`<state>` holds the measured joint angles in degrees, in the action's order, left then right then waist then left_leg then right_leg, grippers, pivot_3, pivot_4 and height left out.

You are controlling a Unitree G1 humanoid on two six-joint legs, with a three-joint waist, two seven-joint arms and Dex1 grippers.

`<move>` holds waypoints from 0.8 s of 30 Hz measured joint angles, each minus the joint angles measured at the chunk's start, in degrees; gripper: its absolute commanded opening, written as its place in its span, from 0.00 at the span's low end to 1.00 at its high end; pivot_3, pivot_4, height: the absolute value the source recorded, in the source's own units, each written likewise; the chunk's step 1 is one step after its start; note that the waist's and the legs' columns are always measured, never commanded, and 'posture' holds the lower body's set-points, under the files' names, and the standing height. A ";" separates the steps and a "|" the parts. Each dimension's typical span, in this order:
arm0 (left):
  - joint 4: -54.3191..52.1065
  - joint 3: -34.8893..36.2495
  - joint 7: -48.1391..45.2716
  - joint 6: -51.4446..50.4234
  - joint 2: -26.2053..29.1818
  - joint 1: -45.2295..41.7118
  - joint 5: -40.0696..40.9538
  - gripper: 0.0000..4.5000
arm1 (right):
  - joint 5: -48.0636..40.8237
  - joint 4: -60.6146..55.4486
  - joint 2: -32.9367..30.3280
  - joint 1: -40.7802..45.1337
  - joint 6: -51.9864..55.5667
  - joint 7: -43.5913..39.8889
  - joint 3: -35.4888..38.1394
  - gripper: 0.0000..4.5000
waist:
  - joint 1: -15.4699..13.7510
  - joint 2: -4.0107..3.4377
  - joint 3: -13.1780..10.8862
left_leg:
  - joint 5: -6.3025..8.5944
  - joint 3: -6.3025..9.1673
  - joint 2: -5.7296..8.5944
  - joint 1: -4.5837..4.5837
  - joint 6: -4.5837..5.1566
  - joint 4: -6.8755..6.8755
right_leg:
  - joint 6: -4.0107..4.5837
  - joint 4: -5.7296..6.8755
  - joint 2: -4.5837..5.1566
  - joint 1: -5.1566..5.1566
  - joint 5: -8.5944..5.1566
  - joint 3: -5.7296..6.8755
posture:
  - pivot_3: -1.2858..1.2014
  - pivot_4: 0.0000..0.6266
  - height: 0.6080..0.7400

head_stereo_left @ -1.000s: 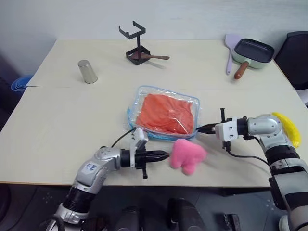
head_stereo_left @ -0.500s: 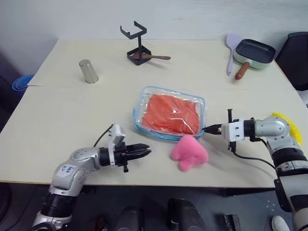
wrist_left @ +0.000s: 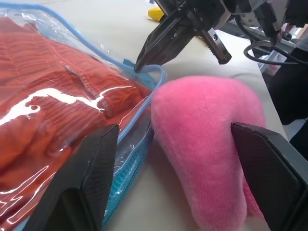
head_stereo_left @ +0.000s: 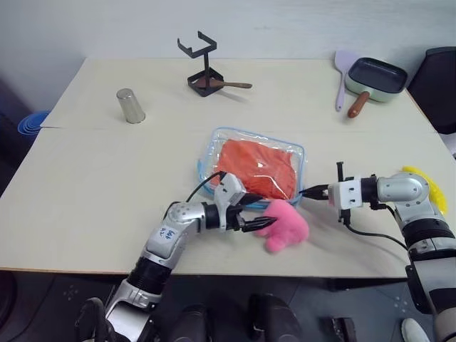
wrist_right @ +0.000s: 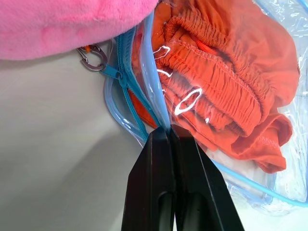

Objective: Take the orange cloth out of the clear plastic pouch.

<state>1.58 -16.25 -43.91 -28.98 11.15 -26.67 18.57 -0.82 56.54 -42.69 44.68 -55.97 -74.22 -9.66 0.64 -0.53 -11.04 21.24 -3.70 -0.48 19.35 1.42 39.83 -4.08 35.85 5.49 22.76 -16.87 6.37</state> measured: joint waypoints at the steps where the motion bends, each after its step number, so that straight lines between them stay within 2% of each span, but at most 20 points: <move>1: 0.97 -0.34 -0.70 -0.48 -0.28 -0.48 0.03 0.86 | -0.17 -0.06 -0.01 -0.08 0.25 -0.14 0.00 0.00 | -0.19 0.00 0.00 | 0.00 0.00 0.00 0.00 0.00 0.01 | 0.00 -0.01 0.00 0.00 0.00 0.00 | 0.52 0.24 1.00; 2: 2.10 -0.52 -1.14 -0.82 -0.92 -1.09 0.04 0.86 | -0.23 -0.13 -0.02 -0.17 0.51 -0.29 0.00 0.00 | -0.37 0.00 0.00 | 0.00 0.00 0.01 0.00 0.00 0.02 | 0.00 -0.01 0.00 -0.01 0.00 0.00 | 0.52 0.24 1.00; 3: 3.42 -0.58 -1.54 -1.10 -2.02 -2.00 0.19 0.78 | -0.27 -0.20 -0.02 -0.30 0.97 -0.49 0.00 0.00 | -0.46 0.00 0.00 | 0.00 0.00 0.01 0.01 0.00 0.03 | 0.00 -0.01 0.00 -0.01 0.00 0.01 | 0.52 0.24 1.00; 4: 4.01 -0.57 -1.87 -1.22 -2.85 -2.73 0.24 0.74 | -0.31 -0.34 -0.01 -0.33 1.10 -0.59 0.00 0.00 | -0.51 0.00 0.00 | 0.00 0.00 0.01 0.02 0.00 0.03 | 0.00 -0.01 0.00 -0.01 0.00 0.01 | 0.52 0.24 1.00; 7: 5.69 -0.56 -3.69 -1.34 -3.92 -4.85 0.49 0.54 | -0.50 -0.60 -0.01 -0.35 1.47 -0.67 0.00 0.00 | -0.56 0.01 0.00 | 0.00 0.00 0.01 0.03 0.00 0.03 | 0.00 -0.01 0.00 -0.01 0.00 0.04 | 0.52 0.24 1.00; 15: 4.60 -0.39 -8.29 -1.85 -2.51 -2.77 1.98 0.01 | -0.64 -1.40 -0.02 -0.59 2.62 0.28 0.00 0.00 | -0.43 0.01 0.00 | 0.00 0.01 0.00 0.01 0.00 0.02 | 0.00 -0.02 -0.01 -0.01 0.00 0.03 | 0.52 0.24 1.00; 19: -0.24 2.18 -10.08 -3.22 0.82 0.98 5.11 0.01 | -0.60 -1.48 -0.10 -1.03 2.49 0.91 0.00 0.00 | -0.35 0.00 0.00 | 0.00 0.03 -0.02 -0.01 0.00 0.01 | 0.00 -0.19 0.00 -0.01 0.00 0.02 | 0.52 0.24 1.00; 24: -4.97 10.39 -12.21 -2.40 10.48 6.05 8.23 0.01 | -0.03 -0.87 -0.99 -0.88 1.89 1.73 0.00 0.00 | -0.28 0.00 -0.01 | 0.01 0.05 -0.04 -0.02 -0.02 0.03 | 0.00 -0.20 0.00 -0.01 0.00 0.02 | 0.52 0.24 1.00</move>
<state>-3.38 -5.86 -56.12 -31.38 21.63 -20.61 26.80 -0.85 55.67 -43.69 43.81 -54.08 -72.49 -9.66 0.36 -0.54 -11.04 21.25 -3.66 -0.52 19.34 1.41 39.85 -4.08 35.64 5.49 22.76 -16.87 6.39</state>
